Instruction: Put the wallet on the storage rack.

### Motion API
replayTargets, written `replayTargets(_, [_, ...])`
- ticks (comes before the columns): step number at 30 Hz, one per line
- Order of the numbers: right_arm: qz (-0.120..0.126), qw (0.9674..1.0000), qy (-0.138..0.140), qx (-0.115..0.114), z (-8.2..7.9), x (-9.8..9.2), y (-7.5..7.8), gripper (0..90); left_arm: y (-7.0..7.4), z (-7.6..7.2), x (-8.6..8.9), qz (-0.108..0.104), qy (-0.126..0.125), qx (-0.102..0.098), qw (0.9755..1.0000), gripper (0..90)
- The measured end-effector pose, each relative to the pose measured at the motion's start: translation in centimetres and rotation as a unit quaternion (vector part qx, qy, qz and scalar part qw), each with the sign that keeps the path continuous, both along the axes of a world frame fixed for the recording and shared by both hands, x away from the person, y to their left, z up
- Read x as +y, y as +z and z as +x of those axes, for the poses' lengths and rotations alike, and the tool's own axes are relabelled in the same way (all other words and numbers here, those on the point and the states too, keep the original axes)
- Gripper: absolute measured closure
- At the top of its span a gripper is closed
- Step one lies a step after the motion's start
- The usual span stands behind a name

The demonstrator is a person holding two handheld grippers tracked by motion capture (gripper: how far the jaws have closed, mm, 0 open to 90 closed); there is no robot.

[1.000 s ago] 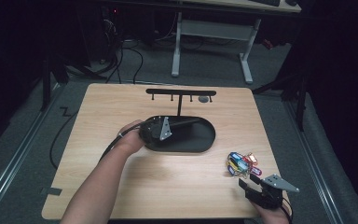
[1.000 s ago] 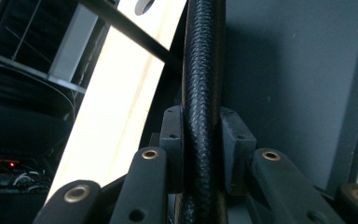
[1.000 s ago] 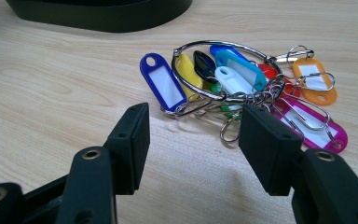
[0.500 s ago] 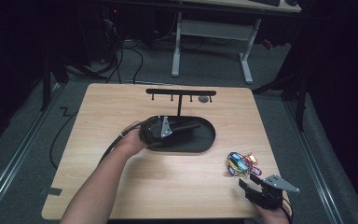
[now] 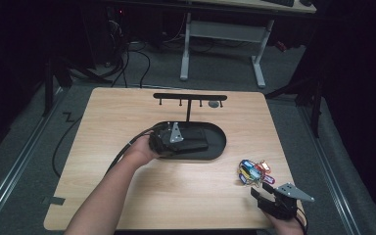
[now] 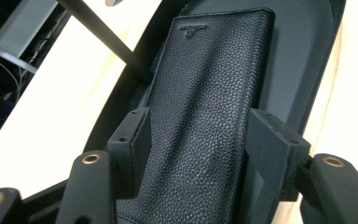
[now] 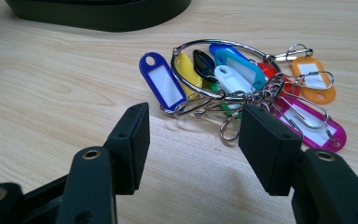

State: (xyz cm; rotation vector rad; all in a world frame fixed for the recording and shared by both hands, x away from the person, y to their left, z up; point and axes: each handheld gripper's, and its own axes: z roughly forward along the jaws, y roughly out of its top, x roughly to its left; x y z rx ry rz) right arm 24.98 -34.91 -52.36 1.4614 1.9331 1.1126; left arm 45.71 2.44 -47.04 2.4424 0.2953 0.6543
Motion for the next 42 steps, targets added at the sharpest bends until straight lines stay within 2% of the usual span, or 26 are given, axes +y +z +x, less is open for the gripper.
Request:
replayTargets(6, [0.002,1.0000,-0.001,0.001,0.0,0.0,0.0,43.8,0.0,-0.7,0.6,-0.011,0.010,0.010,0.9998,42.2])
replayTargets(8, [0.001,1.0000,-0.001,0.000,0.0,0.0,0.1,43.8,0.0,-1.3,0.8,-0.016,0.006,0.005,0.9999,42.7])
replayTargets(12, [0.002,1.0000,0.000,-0.002,0.0,0.0,0.1,43.8,0.4,-2.5,1.4,-0.036,0.006,0.010,0.9993,42.9])
replayTargets(15, [0.002,1.0000,0.000,-0.005,-0.1,0.1,0.2,43.8,0.3,-4.1,2.0,-0.048,0.005,0.006,0.9988,43.3])
replayTargets(19, [0.003,1.0000,0.000,-0.007,-0.1,0.0,0.3,44.0,0.0,-6.0,2.9,-0.070,0.014,0.015,0.9973,43.0])
replayTargets(24, [0.005,0.9999,-0.001,-0.009,-0.1,-0.1,0.4,44.2,-1.3,-8.8,4.4,-0.085,0.021,0.023,0.9959,43.1])
replayTargets(27, [0.006,0.9999,0.000,-0.011,-0.1,0.0,0.5,44.2,-2.2,-10.3,5.4,-0.102,0.029,0.034,0.9938,43.1])
replayTargets(28, [0.005,0.9999,0.000,-0.012,-0.1,0.0,0.5,44.4,-2.5,-10.9,6.0,-0.114,0.035,0.041,0.9921,43.1])
replayTargets(29, [0.006,0.9999,0.000,-0.011,-0.1,0.1,0.5,44.6,-2.6,-11.4,6.6,-0.135,0.040,0.053,0.9886,43.7])
replayTargets(30, [0.005,0.9999,0.001,-0.011,-0.1,0.1,0.5,45.0,-2.7,-11.7,6.9,-0.145,0.042,0.061,0.9867,45.0])
replayTargets(33, [0.003,0.9999,0.003,-0.011,-0.1,0.2,0.5,46.1,-2.9,-13.0,7.8,-0.150,0.048,0.068,0.9852,44.9])
replayTargets(35, [0.001,0.9999,0.003,-0.010,-0.1,0.3,0.5,46.8,-3.0,-13.7,8.5,-0.167,0.048,0.079,0.9816,44.8])
replayTargets(39, [0.001,0.9999,0.003,-0.010,-0.1,0.3,0.6,47.7,-3.4,-14.9,10.0,-0.173,0.064,0.086,0.9791,45.1])
replayTargets(42, [-0.001,0.9999,0.003,-0.010,-0.2,0.4,0.6,48.3,-4.0,-15.5,11.1,-0.178,0.079,0.104,0.9753,43.3])
